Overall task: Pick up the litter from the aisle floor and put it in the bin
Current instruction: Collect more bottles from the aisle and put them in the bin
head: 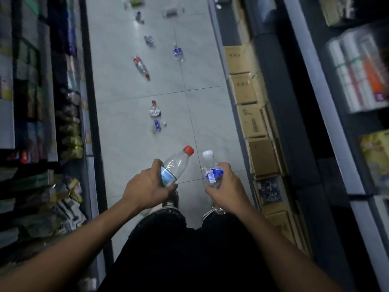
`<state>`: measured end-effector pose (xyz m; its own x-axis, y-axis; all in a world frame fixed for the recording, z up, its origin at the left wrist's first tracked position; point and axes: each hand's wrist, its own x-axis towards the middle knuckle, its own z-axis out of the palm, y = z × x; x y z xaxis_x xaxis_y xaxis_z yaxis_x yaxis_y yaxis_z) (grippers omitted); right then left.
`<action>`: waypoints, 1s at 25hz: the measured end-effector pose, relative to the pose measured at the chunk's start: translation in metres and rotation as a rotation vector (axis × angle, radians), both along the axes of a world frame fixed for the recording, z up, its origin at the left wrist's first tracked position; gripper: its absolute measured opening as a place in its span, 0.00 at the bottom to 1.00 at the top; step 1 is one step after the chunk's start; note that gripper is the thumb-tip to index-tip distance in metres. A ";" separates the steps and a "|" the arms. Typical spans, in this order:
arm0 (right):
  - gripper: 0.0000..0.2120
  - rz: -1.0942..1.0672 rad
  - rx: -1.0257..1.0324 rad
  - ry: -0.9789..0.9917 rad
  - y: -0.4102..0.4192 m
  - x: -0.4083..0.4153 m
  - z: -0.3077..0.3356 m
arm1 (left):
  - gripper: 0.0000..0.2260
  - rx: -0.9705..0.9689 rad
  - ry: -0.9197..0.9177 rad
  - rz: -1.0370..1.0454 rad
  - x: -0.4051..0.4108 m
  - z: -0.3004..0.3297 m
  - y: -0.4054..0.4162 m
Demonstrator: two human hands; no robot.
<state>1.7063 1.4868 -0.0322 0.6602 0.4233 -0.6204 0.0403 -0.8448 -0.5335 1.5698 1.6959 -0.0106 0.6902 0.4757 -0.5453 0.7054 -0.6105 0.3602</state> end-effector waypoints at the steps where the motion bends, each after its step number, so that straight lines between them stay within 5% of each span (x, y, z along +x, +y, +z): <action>1: 0.34 -0.051 -0.014 -0.013 -0.006 -0.014 0.002 | 0.24 -0.021 -0.012 -0.019 -0.007 0.002 0.002; 11: 0.32 -0.560 -0.052 -0.094 -0.084 -0.174 0.019 | 0.26 -0.046 0.011 -0.567 -0.023 0.012 -0.028; 25: 0.28 -1.542 -0.046 -0.215 -0.199 -0.485 0.032 | 0.25 -0.059 -0.051 -1.483 -0.117 0.034 -0.252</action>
